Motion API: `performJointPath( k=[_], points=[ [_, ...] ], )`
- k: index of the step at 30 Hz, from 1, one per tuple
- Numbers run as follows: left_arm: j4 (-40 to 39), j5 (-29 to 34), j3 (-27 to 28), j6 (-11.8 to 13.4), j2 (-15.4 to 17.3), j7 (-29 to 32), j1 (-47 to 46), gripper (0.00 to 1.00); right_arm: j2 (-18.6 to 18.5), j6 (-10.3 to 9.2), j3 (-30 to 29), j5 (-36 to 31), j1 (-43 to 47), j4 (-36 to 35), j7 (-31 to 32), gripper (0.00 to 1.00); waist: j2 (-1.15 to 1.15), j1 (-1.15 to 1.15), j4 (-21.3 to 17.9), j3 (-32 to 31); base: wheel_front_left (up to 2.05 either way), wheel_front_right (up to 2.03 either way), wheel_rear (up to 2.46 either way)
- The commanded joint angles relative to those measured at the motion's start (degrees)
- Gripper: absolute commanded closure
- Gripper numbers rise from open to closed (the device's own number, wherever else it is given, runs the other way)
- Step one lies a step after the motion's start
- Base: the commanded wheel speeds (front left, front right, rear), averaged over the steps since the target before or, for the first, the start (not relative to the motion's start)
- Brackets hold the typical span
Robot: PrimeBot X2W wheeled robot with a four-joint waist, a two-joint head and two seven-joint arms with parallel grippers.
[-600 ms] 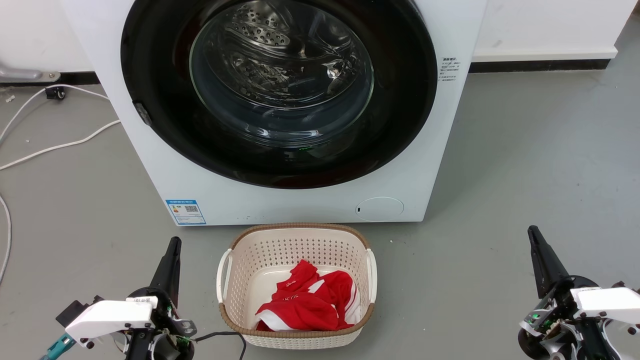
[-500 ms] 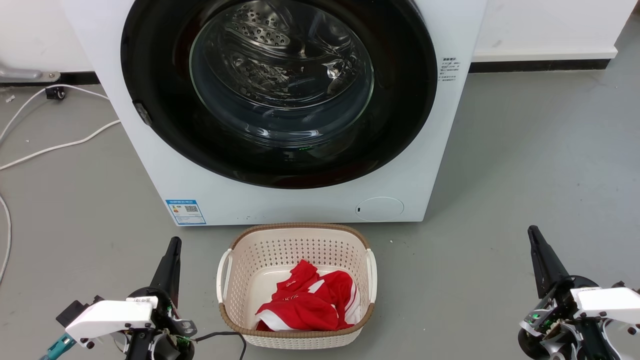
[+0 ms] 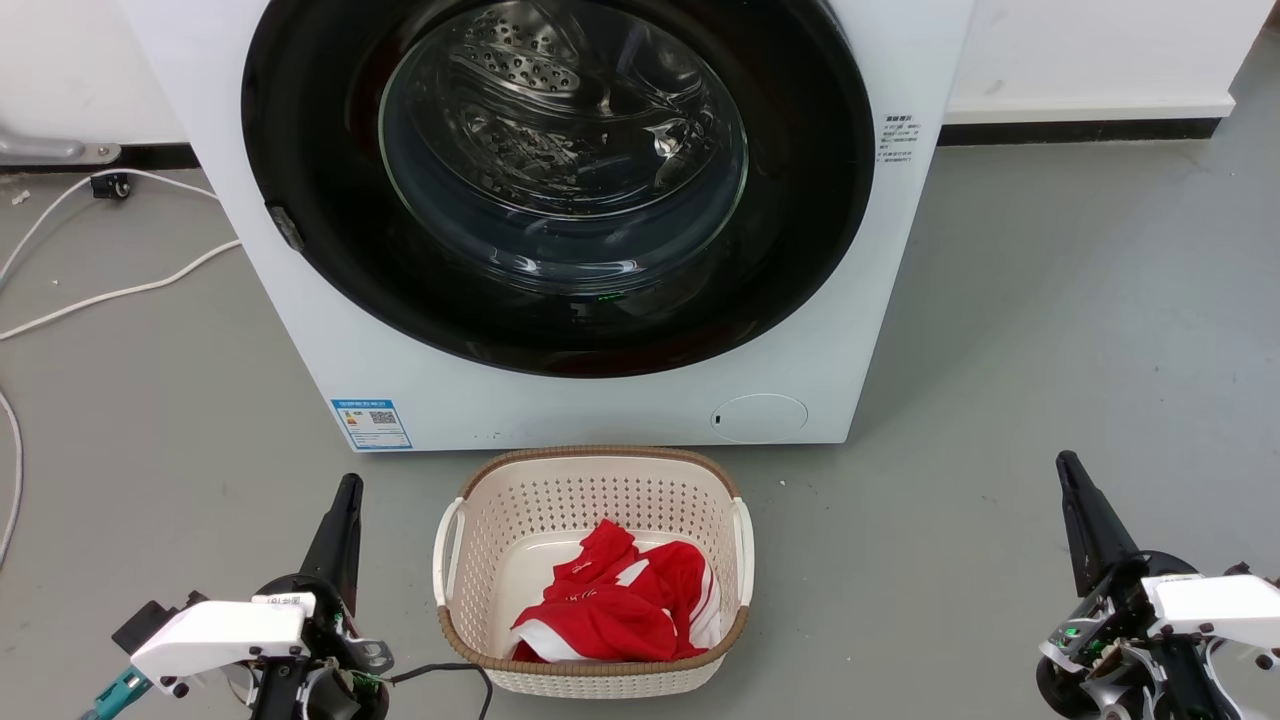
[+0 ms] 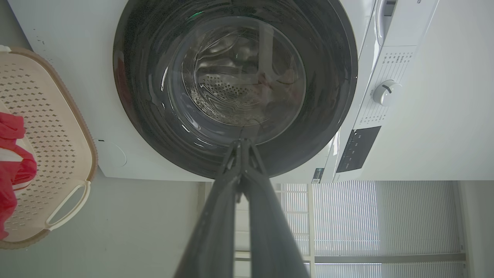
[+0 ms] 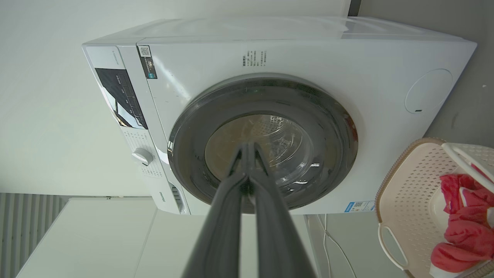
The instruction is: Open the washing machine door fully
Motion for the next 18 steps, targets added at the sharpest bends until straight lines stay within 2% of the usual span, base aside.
performJointPath(
  k=[1, 18],
  points=[
    [0.0, 0.3, 0.1, -0.2, 0.0, 0.0, -0.5, 1.0, 0.1, 0.0, -0.1, -0.2, -0.7, 0.1, 0.2, 1.0, 0.0, 0.0, 0.0, 0.0, 0.0, 0.0, 0.0],
    [0.0, 0.5, 0.3, -0.2, -0.1, 0.3, -0.5, 1.0, 0.3, 0.0, -0.3, -0.4, -0.7, 0.1, 0.4, 1.0, 0.0, 0.0, 0.0, 0.0, 0.0, 0.0, 0.0]
  ],
)
